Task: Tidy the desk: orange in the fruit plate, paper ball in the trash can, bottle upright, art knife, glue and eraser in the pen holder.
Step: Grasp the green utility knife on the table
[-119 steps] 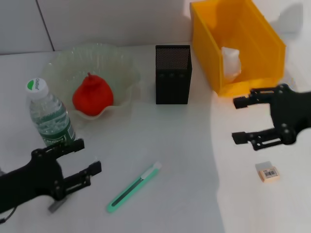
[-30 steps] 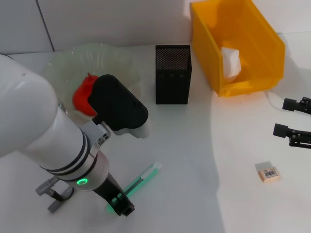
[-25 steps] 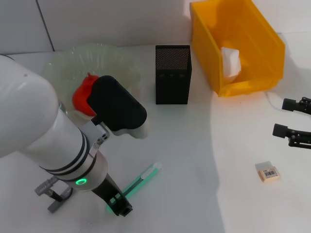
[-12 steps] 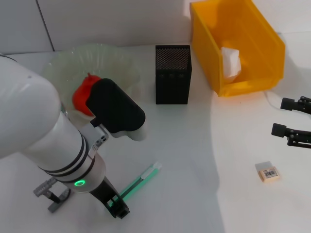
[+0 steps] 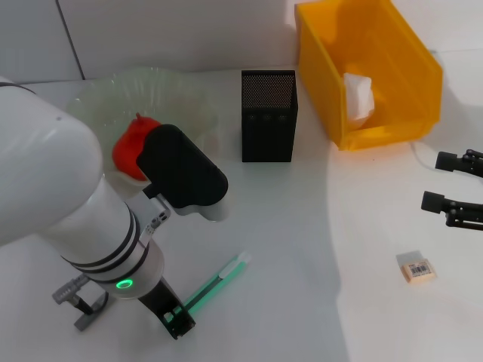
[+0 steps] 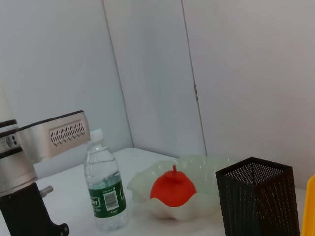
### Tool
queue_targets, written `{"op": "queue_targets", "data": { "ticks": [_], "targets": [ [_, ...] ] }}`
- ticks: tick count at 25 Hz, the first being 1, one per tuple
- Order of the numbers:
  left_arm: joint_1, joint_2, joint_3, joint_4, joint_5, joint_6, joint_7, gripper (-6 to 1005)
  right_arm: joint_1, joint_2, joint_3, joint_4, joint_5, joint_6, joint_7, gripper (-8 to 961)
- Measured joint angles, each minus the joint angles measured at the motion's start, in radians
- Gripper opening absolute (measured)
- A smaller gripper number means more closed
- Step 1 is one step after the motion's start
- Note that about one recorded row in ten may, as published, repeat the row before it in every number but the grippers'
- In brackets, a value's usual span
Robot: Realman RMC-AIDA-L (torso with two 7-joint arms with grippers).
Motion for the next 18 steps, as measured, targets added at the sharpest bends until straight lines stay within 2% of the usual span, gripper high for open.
{"op": "queue_targets", "data": {
  "ticks": [6,12,18],
  "targets": [
    [-0.003,0.000,0.000,-0.002,-0.001,0.001,0.000,310,0.000,0.000,0.000,0.000,0.000,-0.001,0.000,810],
    [-0.008,0.000,0.006,-0.003,0.000,0.004,0.000,297,0.000,0.002,0.000,0.000,0.001,-0.001,0.000,810],
    [-0.017,0.000,0.010,0.003,-0.002,0.023,0.001,232,0.000,0.003,-0.002,0.000,0.002,-0.004,0.000,809]
  ]
}}
